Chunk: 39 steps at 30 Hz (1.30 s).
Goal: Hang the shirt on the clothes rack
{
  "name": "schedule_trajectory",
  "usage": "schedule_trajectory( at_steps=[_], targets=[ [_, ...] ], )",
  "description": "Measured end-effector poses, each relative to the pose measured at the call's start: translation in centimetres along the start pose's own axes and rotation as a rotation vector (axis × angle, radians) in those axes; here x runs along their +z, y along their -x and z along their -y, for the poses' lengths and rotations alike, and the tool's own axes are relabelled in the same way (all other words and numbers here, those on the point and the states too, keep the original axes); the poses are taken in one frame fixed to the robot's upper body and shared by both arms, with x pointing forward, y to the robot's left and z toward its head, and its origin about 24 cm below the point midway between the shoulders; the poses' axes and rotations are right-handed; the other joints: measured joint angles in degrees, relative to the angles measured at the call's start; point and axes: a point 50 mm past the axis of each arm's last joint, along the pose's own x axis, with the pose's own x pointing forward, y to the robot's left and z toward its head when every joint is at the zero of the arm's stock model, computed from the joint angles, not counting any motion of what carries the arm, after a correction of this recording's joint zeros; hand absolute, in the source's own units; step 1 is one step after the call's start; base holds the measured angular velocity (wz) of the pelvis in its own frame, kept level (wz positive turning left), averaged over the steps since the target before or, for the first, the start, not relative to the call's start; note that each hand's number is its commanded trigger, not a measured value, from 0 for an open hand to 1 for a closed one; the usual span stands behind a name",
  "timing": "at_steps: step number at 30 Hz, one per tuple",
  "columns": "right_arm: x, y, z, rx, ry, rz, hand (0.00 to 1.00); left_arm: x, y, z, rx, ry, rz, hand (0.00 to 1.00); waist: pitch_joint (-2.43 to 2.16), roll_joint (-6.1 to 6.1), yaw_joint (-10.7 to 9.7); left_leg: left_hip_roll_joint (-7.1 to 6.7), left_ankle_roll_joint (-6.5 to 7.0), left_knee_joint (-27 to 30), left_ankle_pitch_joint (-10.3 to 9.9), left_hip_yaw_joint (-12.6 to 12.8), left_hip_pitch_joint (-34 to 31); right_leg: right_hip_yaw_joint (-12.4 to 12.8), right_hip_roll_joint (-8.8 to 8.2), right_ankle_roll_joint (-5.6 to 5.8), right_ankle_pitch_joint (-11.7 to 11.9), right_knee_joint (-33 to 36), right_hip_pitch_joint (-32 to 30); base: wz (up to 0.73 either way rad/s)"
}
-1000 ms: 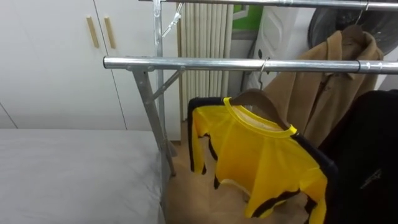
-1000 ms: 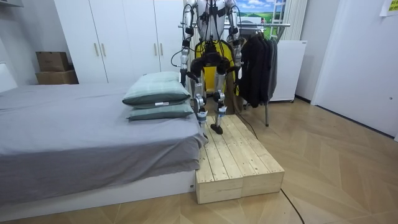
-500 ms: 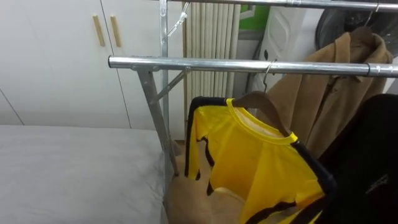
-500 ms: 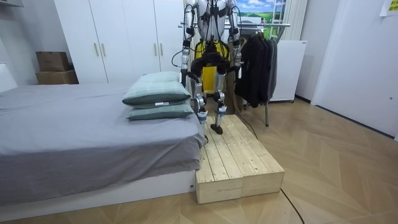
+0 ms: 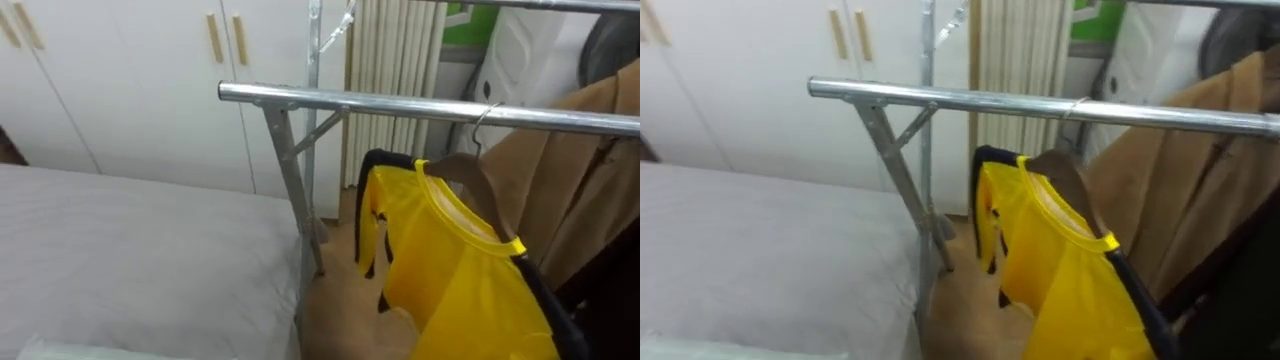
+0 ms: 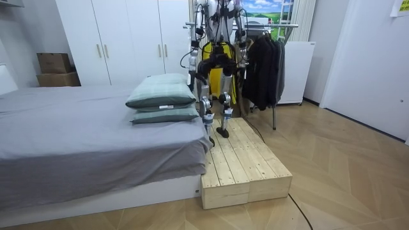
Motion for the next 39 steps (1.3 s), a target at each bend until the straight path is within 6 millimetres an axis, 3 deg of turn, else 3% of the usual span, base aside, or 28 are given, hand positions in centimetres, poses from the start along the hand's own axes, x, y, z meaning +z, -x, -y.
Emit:
schedule_trajectory(
  at_steps=[2,4,5,6,7,9,10,14,17,20,23,24,25,26,27,28,29,31,32,33,34,35,36,37,39],
  targets=[
    [-0.1,0.0,0.1,-0.002,0.027,-0.005,0.0,0.6,0.0,-0.1,0.005,-0.001,0.033,0.0,0.04,-0.07,0.01,0.52,-0.47,1.6,0.32,2.48,-1.45,-3.63,-1.01,-0.21,-0.73,-0.05,0.73,1.08],
    [-0.3,0.1,0.4,-0.014,0.061,-0.032,0.0,1.7,0.1,-0.1,0.006,0.017,0.074,0.0,-0.01,-0.39,-0.01,1.59,-0.41,2.98,1.78,8.23,-2.93,-9.62,-2.79,-0.31,-1.63,-0.98,2.7,1.34],
    [-0.3,0.1,0.4,-0.017,0.067,-0.037,0.0,1.9,0.1,-0.1,0.005,0.026,0.082,0.0,0.01,-0.64,-0.02,2.17,-0.15,3.14,2.36,10.31,-3.14,-11.3,-3.42,-0.29,-1.87,-1.16,3.2,1.47],
    [-0.4,0.1,0.5,-0.02,0.086,-0.048,0.0,2.4,0.2,-0.4,0.01,0.03,0.09,0.0,-0.19,-1.03,-0.14,3.27,0.14,4.44,2.73,14.81,-3.5,-14.73,-4.32,-0.28,-2.34,-1.56,4.24,1.49],
    [-0.5,0.1,0.6,-0.024,0.105,-0.057,0.0,2.5,0.2,-0.6,0.016,0.031,0.088,0.0,-0.06,-1.23,-0.2,4.81,0.59,7.53,2.13,17.9,-3.87,-17.85,-4.7,-0.26,-3.13,-1.47,5.25,1.44],
    [-0.2,0.1,1.2,-0.037,0.148,-0.07,0.0,2.3,0.2,-0.9,0.022,0.032,0.085,0.0,-0.05,-0.91,0.65,6.61,0.49,9.7,1.1,21.98,-3.35,-21.08,-5.2,-0.17,-4.66,-0.39,6.05,1.1],
    [0.0,0.1,1.3,-0.039,0.18,-0.075,0.0,2.1,0.2,-1.0,0.025,0.035,0.082,0.0,-0.13,-1.13,1.36,6.71,0.49,10.06,1.01,23.31,-2.84,-22.84,-6.02,0.51,-5.71,0.77,6.21,0.91],
    [0.2,0.2,1.8,-0.063,0.229,-0.089,0.0,2.0,0.2,-1.0,0.025,0.042,0.085,0.0,0.02,-1.51,1.85,6.05,0.43,8.15,0.99,23.88,-1.85,-27.6,-6.96,0.91,-6.79,1.23,7.44,0.8],
    [0.0,0.2,1.7,-0.081,0.256,-0.102,0.0,1.2,0.2,-0.7,0.019,0.053,0.074,0.0,-0.21,-1.84,2.0,5.31,0.44,6.97,1.0,24.86,-1.36,-31.4,-7.76,0.99,-6.97,1.25,8.68,0.58],
    [-0.2,0.2,2.0,-0.106,0.258,-0.119,0.0,1.4,0.2,-0.7,0.013,0.083,0.086,0.0,-0.28,-1.85,2.12,5.02,0.71,7.0,0.8,24.81,-1.53,-34.95,-8.56,1.87,-7.48,1.47,9.78,0.61],
    [-0.1,0.3,2.7,-0.156,0.259,-0.125,0.0,2.2,0.2,-0.7,0.011,0.106,0.115,0.0,-0.33,-1.74,2.65,2.83,2.24,5.71,-0.57,23.17,-1.91,-39.79,-12.11,3.66,-8.58,6.45,9.95,0.69],
    [0.0,0.4,2.9,-0.177,0.271,-0.121,0.0,2.2,0.2,-0.7,0.013,0.115,0.113,0.0,-0.43,-1.57,2.14,2.06,2.61,4.91,-0.91,20.95,-2.35,-42.23,-14.36,4.01,-8.76,10.52,10.04,1.0],
    [0.2,0.4,3.2,-0.196,0.261,-0.112,0.0,2.1,0.2,-0.9,0.017,0.124,0.111,0.0,-0.42,-1.5,1.4,1.07,3.23,4.45,-0.69,17.62,-2.69,-41.37,-16.48,4.61,-8.38,15.58,9.35,1.1],
    [0.4,0.4,3.4,-0.206,0.253,-0.106,0.0,2.2,0.2,-1.0,0.023,0.123,0.112,0.0,-0.35,-1.57,0.96,0.68,3.75,4.47,-0.32,15.77,-2.91,-38.49,-16.94,5.07,-7.88,17.7,8.82,1.39],
    [0.2,0.3,2.9,-0.207,0.225,-0.104,0.0,2.0,0.2,-1.4,0.039,0.121,0.103,0.0,-0.24,-1.81,-0.43,-0.05,4.63,4.53,0.18,11.82,-3.04,-29.64,-16.55,5.7,-6.38,21.44,7.16,1.61],
    [0.1,0.2,2.2,-0.194,0.198,-0.103,0.0,1.9,0.2,-1.7,0.052,0.123,0.099,0.0,-0.66,-1.54,-1.08,-0.63,4.65,4.46,0.8,8.19,-2.75,-22.65,-15.68,6.1,-6.05,23.13,5.1,1.58],
    [0.1,0.1,1.9,-0.182,0.193,-0.097,0.0,1.9,0.2,-1.8,0.057,0.131,0.102,0.0,-0.62,-1.73,-1.07,-0.76,4.8,4.49,0.88,6.88,-2.87,-19.19,-15.18,6.63,-6.43,22.87,4.25,1.36],
    [0.9,-0.1,0.9,-0.159,0.173,-0.059,0.0,1.7,0.2,-1.9,0.067,0.174,0.1,0.0,-0.56,-1.76,-0.88,-0.85,4.92,4.34,1.16,1.69,-3.2,-10.01,-13.17,7.79,-6.36,15.96,3.04,1.21],
    [1.1,-0.1,0.8,-0.156,0.17,-0.056,0.0,1.7,0.2,-2.0,0.068,0.18,0.1,0.0,-0.54,-1.8,-0.65,-0.89,4.88,4.29,1.16,0.35,-3.19,-7.73,-12.52,8.0,-5.98,13.19,3.07,1.2],
    [1.3,-0.2,0.6,-0.15,0.163,-0.048,0.0,1.6,0.2,-2.3,0.075,0.186,0.102,0.0,-0.46,-2.11,-0.31,-1.08,4.6,4.21,1.1,-2.05,-3.14,-4.14,-11.33,8.33,-4.02,6.68,3.48,1.08],
    [1.6,-0.3,0.1,-0.137,0.164,-0.032,0.0,1.3,0.3,-2.8,0.087,0.197,0.103,0.0,-0.46,-3.01,0.05,-1.77,4.13,4.24,0.92,-4.0,-3.16,-0.77,-10.34,8.65,0.13,1.21,4.02,1.01],
    [1.8,-0.3,-0.2,-0.127,0.164,-0.024,0.0,1.0,0.3,-3.1,0.094,0.207,0.1,0.0,-0.44,-3.68,0.15,-2.26,3.8,4.39,0.68,-4.72,-3.14,0.62,-9.95,9.12,3.4,-0.52,4.0,0.86],
    [1.6,-0.3,-0.2,-0.117,0.163,-0.029,0.0,0.3,0.3,-3.0,0.099,0.222,0.081,0.0,-0.68,-3.4,0.29,-2.43,3.06,5.02,-0.05,-6.11,-2.97,0.9,-9.09,10.61,3.62,-1.4,5.28,0.51],
    [1.8,-0.4,-0.4,-0.1,0.161,-0.023,0.0,-0.6,0.3,-2.7,0.095,0.232,0.061,0.0,-0.73,-2.59,0.91,-1.58,2.21,5.02,-0.57,-7.09,-2.66,0.12,-7.9,10.23,3.65,-3.23,6.74,0.4],
    [2.0,-0.4,-0.7,-0.072,0.166,-0.014,0.0,-1.3,0.3,-2.4,0.088,0.263,0.04,0.0,-0.67,-1.98,1.31,-0.96,1.23,4.06,-0.36,-8.27,-2.15,-1.22,-7.21,9.37,3.11,-4.02,7.74,0.23]
  ],
)
